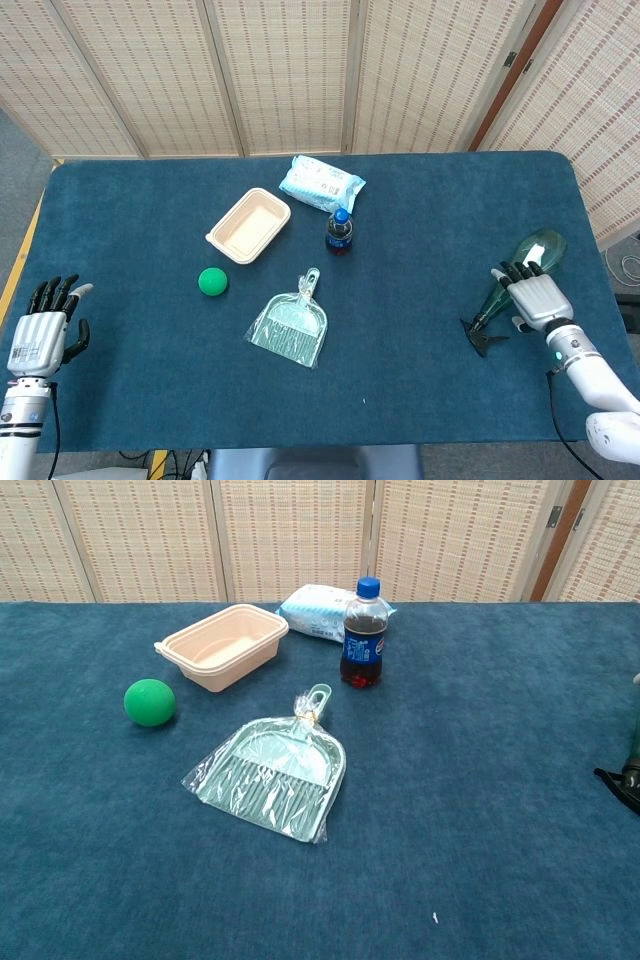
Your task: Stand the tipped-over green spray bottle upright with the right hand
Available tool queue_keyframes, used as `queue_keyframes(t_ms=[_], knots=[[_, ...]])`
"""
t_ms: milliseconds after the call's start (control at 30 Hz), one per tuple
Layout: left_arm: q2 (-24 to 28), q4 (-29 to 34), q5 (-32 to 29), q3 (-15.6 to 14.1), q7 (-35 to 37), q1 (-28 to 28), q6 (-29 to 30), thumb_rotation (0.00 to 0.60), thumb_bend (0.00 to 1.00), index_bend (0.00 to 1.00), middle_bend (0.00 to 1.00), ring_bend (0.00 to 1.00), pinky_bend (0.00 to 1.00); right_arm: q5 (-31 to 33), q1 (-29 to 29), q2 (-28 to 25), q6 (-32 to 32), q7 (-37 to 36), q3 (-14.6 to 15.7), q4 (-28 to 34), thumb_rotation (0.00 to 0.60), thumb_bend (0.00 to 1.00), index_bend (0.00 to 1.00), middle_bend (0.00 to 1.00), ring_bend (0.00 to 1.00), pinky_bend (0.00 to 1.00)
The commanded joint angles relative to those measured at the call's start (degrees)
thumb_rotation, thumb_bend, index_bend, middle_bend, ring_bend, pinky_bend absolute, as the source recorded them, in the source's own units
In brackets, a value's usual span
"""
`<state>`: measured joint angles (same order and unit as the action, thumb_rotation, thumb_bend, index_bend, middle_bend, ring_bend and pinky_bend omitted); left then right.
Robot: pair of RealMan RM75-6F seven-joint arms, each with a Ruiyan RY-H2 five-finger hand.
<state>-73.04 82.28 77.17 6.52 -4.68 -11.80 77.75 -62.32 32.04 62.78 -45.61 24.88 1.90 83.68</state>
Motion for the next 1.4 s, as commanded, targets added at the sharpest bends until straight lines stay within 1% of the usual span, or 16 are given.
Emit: queue_keyframes(t_ms=[33, 300, 467, 733, 1033, 1400], knots=[[-0.03, 0.32, 0.07, -0.05, -0.23, 0.16, 0.39, 0.6, 0.61, 0.19, 0.1, 0.03, 0.02, 0.43, -0.03, 0.0, 0.4, -0.07, 0.14, -0.23, 0.6, 0.24, 0.0, 0.0, 0.0, 0.07], [-0.09, 0.42, -0.39, 0.25, -0.51, 0.3, 0.76, 0.6, 0.61, 0.19, 0.1, 0.03, 0.02, -0.17, 0.89, 1.52, 3.03, -2.01, 0.03, -3.86, 0.6, 0.24, 0.0, 0.0, 0.0, 0.07], [-0.26, -1.2, -1.11, 0.76, 0.51, -0.12, -0.11, 0.6, 0.61, 0.19, 0.1, 0.03, 0.02, -0.95, 1.87, 2.57, 4.83, -3.24, -0.22, -6.02, 0.6, 0.24, 0.0, 0.0, 0.0, 0.07], [-1.63, -4.65, -1.19, 0.71, 3.2, -0.25, -0.78, 0.6, 0.61, 0.19, 0.1, 0.03, 0.02, -0.9, 3.32, 4.26, 7.76, -3.9, -0.18, -8.99, 0.6, 0.24, 0.0, 0.0, 0.0, 0.07], [-2.95, -7.49, -1.23, 0.66, 5.52, 0.24, -0.45, 0.6, 0.61, 0.19, 0.1, 0.03, 0.02, -0.18, 4.41, 5.49, 10.17, -3.7, 0.4, -11.11, 0.6, 0.24, 0.0, 0.0, 0.0, 0.07], [-4.23, -9.87, -0.79, 0.55, 7.67, 0.67, 0.02, 0.6, 0.61, 0.19, 0.1, 0.03, 0.02, 0.06, 4.29, 5.44, 10.06, -3.84, 1.02, -11.18, 0.6, 0.24, 0.0, 0.0, 0.0, 0.07]])
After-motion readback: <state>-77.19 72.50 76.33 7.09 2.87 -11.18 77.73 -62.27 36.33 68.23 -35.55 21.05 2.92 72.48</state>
